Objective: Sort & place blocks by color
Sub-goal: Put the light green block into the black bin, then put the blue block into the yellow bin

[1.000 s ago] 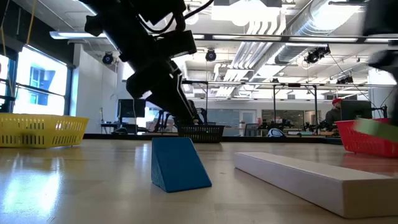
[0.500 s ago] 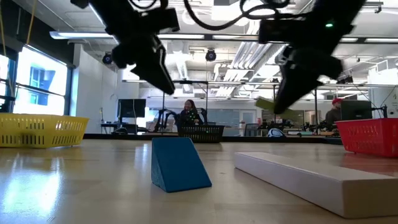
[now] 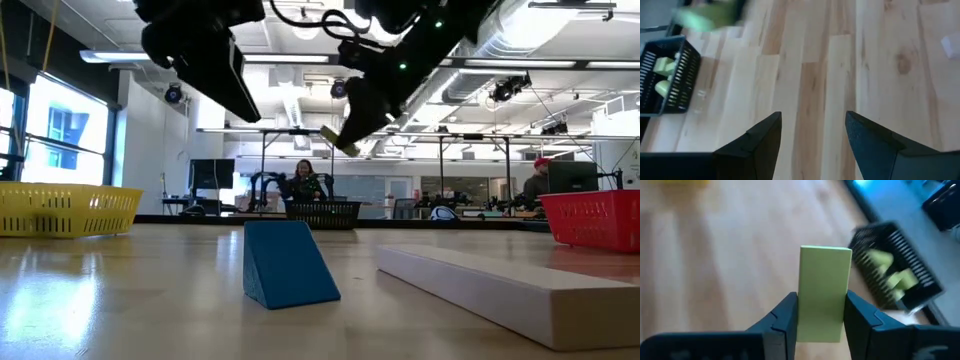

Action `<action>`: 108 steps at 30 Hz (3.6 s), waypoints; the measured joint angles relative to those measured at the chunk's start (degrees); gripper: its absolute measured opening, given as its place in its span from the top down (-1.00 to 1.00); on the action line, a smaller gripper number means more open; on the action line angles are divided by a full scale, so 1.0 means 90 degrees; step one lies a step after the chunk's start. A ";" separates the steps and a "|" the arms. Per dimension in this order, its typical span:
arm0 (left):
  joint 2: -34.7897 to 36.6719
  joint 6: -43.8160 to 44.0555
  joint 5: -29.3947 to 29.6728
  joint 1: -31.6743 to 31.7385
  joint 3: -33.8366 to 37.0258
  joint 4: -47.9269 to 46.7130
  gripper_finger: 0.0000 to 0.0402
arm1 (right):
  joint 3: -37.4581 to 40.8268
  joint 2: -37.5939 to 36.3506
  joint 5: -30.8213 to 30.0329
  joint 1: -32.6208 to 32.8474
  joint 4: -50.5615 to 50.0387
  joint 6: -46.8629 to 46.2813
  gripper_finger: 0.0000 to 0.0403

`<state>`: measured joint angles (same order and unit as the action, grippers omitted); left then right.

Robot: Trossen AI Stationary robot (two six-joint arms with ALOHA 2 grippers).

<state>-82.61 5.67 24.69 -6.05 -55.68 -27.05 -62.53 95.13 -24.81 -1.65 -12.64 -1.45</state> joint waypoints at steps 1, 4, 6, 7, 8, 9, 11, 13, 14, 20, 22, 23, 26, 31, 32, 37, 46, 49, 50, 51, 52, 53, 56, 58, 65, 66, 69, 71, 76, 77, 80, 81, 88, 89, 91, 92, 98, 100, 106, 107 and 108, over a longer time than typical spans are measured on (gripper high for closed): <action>0.0000 0.0010 -0.0005 -0.0032 0.0005 -0.0012 -0.03 | -0.0007 0.0000 0.0071 -0.0175 0.0215 0.0079 0.52; 0.0002 0.0077 -0.0005 -0.0123 0.0000 -0.0013 -0.03 | -0.0007 0.0002 0.0219 -0.0666 0.0884 0.0319 0.52; 0.0002 0.0156 -0.0005 -0.0168 0.0000 -0.0021 -0.03 | -0.0007 0.0003 0.0319 -0.0992 0.1283 0.0381 0.52; 0.0002 0.0194 -0.0001 -0.0182 0.0000 -0.0023 -0.03 | -0.0007 0.0013 0.0380 -0.1150 0.1486 0.0377 0.52; 0.0002 0.0207 -0.0002 -0.0197 0.0000 -0.0018 -0.03 | -0.0007 0.0015 0.0434 -0.1305 0.1667 0.0347 0.52; 0.0002 0.0209 -0.0002 -0.0214 0.0000 -0.0020 -0.03 | -0.0007 0.0017 0.0438 -0.1459 0.1828 0.0324 0.52; 0.0002 0.0209 -0.0005 -0.0223 0.0000 -0.0014 -0.03 | -0.0007 0.0024 0.0456 -0.1739 0.2139 0.0223 0.52; 0.0002 0.0237 -0.0005 -0.0223 0.0000 -0.0021 -0.03 | -0.0007 0.0063 0.0465 -0.1994 0.2368 0.0068 0.52; 0.0002 0.0259 -0.0005 -0.0223 0.0000 -0.0023 -0.03 | -0.0007 0.0074 0.0477 -0.2116 0.2391 -0.0042 0.52; 0.0002 0.0301 -0.0005 -0.0223 -0.0001 -0.0027 -0.03 | -0.0009 0.0454 0.0626 -0.2653 0.2775 -0.0658 0.52; 0.0002 0.0303 -0.0010 -0.0228 -0.0002 -0.0020 -0.03 | -0.0009 0.0663 0.0927 -0.2778 0.2870 -0.0676 0.52; 0.0002 0.0304 -0.0026 -0.0228 -0.0003 -0.0024 -0.03 | -0.0009 0.0780 0.1068 -0.2822 0.2902 -0.0678 0.52; 0.0002 0.0353 -0.0051 -0.0228 -0.0003 -0.0039 -0.03 | -0.0002 0.1061 0.1262 -0.2893 0.2898 -0.0691 0.52; 0.0002 0.0412 -0.0065 -0.0228 -0.0003 -0.0070 -0.03 | -0.0002 0.1339 0.1298 -0.2919 0.2981 -0.0673 0.52; 0.0002 0.0436 -0.0075 -0.0228 -0.0003 -0.0067 -0.03 | -0.0002 0.1383 0.1325 -0.2936 0.2993 -0.0673 0.52; 0.0002 0.0554 -0.0300 -0.0228 -0.0003 0.0002 -0.03 | -0.0002 0.1526 0.1548 -0.3071 0.3021 -0.0689 0.51; 0.0002 0.0810 -0.0915 -0.0340 -0.0003 0.0039 -0.03 | -0.0002 0.1530 0.1652 -0.3152 0.3255 -0.0855 0.18; 0.0002 0.0806 -0.0920 -0.0423 -0.0003 0.0044 -0.03 | -0.0002 0.1530 0.1659 -0.3155 0.3380 -0.0847 0.09; 0.0002 0.0802 -0.0920 -0.0441 -0.0003 0.0042 -0.03 | -0.0004 0.1530 0.1673 -0.3155 0.3414 -0.0854 0.06; 0.0002 0.0776 -0.0923 -0.0466 -0.0003 0.0044 -0.03 | -0.0004 0.1530 0.1675 -0.3155 0.3427 -0.0857 0.04; 0.0002 0.0699 -0.0923 -0.0489 -0.0003 0.0049 -0.03 | -0.0004 0.1526 0.1678 -0.3155 0.3419 -0.0855 0.02; 0.0002 0.0617 -0.0923 -0.0513 -0.0003 0.0062 -0.03 | -0.0004 0.1514 0.1695 -0.3152 0.3387 -0.0855 0.00; 0.0002 0.0437 -0.0928 -0.0570 -0.0003 0.0125 -0.03 | -0.0004 0.1383 0.1765 -0.3123 0.3286 -0.0846 -0.02; 0.0002 0.0367 -0.0932 -0.0604 -0.0002 0.0186 -0.03 | -0.0004 0.1236 0.1891 -0.3093 0.3120 -0.0841 -0.02; 0.0002 0.0069 -0.1059 -0.0675 -0.0003 0.0214 -0.03 | -0.0004 0.0401 0.2808 -0.2859 0.1719 -0.0673 -0.02; 0.0002 0.0061 -0.1061 -0.0675 -0.0003 0.0214 -0.03 | -0.0004 0.0282 0.2985 -0.2808 0.1476 -0.0676 -0.02; 0.0002 0.0068 -0.1061 -0.0675 -0.0003 0.0241 -0.03 | -0.0004 -0.0036 0.3419 -0.2575 0.0900 -0.0810 -0.02; 0.0002 0.0062 -0.1061 -0.0675 -0.0003 0.0291 -0.03 | -0.0004 -0.0201 0.3615 -0.2366 0.0569 -0.0842 -0.02; 0.0002 -0.0066 -0.1063 -0.0675 -0.0003 0.0540 -0.03 | -0.0004 -0.0419 0.3554 -0.1722 0.0030 -0.0839 -0.02; 0.0002 -0.0158 -0.1064 -0.0675 -0.0003 0.0600 -0.03 | -0.0004 -0.0440 0.3483 -0.1595 -0.0023 -0.0839 -0.02; 0.0002 -0.0401 -0.1332 -0.0672 -0.0003 0.0871 -0.03 | -0.0004 -0.0471 0.3339 -0.1277 -0.0107 -0.0843 -0.02; 0.0002 -0.0489 -0.1533 -0.0672 -0.0003 0.0984 -0.03 | -0.0004 -0.0471 0.3243 -0.1186 -0.0098 -0.0844 -0.02; 0.0002 -0.0883 -0.2641 -0.0675 -0.0003 0.1834 -0.03 | -0.0004 -0.0594 0.2923 -0.0829 -0.0095 -0.0838 -0.02; 0.0002 -0.0853 -0.2683 -0.0675 -0.0003 0.1905 -0.03 | -0.0004 -0.0637 0.2923 -0.0813 -0.0099 -0.0838 -0.02; 0.0002 -0.0887 -0.2802 -0.0675 -0.0003 0.1946 -0.03 | -0.0004 -0.0723 0.2918 -0.0801 -0.0139 -0.0838 -0.02; 0.0002 -0.0990 -0.2876 -0.0672 -0.0003 0.1950 -0.03 | -0.0004 -0.0767 0.2921 -0.0804 -0.0154 -0.0840 -0.02; 0.0000 -0.1535 -0.2941 -0.0675 -0.0003 0.2006 -0.04 | -0.0004 -0.1144 0.2921 -0.0804 -0.0219 -0.0960 -0.02; 0.0000 -0.1703 -0.2939 -0.0675 -0.0002 0.2017 -0.05 | -0.0004 -0.1271 0.2920 -0.0804 -0.0233 -0.0959 -0.02; -0.0112 -0.2132 -0.3121 -0.0674 -0.0005 0.2419 -0.14 | -0.0004 -0.1516 0.2918 -0.0804 -0.0256 -0.0960 -0.02; -0.0155 -0.2289 -0.3265 -0.0672 -0.0001 0.2428 -0.14 | -0.0004 -0.1532 0.2918 -0.0804 -0.0274 -0.0960 -0.02; -0.0229 -0.2446 -0.3389 -0.0675 -0.0003 0.2530 -0.14 | -0.0004 -0.1535 0.2918 -0.0804 -0.0272 -0.0960 -0.02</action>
<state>-84.66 -16.35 -5.81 -12.12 -55.70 -4.28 -62.57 81.32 1.45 -8.88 -15.09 -10.09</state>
